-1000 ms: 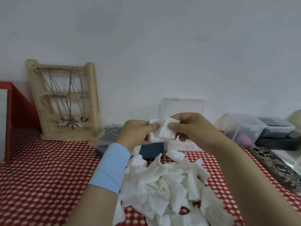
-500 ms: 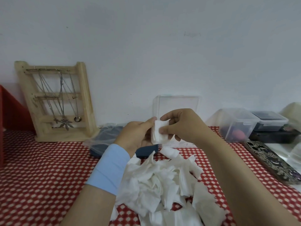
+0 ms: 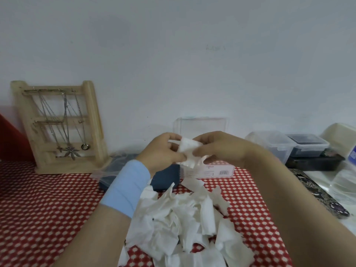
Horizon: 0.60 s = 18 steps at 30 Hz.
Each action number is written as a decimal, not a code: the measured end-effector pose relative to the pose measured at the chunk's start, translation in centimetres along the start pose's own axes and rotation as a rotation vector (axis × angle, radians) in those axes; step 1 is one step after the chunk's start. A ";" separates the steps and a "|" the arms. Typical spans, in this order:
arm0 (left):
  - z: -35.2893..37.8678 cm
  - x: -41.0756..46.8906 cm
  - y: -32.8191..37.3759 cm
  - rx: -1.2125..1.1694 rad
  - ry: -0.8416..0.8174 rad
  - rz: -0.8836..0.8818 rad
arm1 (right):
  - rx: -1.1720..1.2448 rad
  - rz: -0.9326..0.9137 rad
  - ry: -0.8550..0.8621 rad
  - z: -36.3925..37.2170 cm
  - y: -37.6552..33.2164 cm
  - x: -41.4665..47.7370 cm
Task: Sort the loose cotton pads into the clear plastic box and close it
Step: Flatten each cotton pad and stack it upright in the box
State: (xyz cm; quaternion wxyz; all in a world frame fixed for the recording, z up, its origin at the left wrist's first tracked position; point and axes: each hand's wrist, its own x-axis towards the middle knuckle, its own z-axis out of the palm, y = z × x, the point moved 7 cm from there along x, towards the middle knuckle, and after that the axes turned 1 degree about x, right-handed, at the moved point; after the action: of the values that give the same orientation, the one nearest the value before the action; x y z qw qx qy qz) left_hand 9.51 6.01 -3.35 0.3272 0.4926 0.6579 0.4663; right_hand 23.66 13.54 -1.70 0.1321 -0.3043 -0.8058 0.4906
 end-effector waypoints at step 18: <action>8.0 10.3 -0.5 0.903 -0.196 0.101 | -0.627 0.319 0.323 -7.2 5.7 5.3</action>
State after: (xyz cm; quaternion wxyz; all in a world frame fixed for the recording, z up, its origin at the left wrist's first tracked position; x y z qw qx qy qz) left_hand 13.36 18.14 -6.36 0.1174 0.6592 0.7361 0.0995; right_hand 25.23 23.87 -3.64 0.0799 -0.5249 -0.8280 0.1805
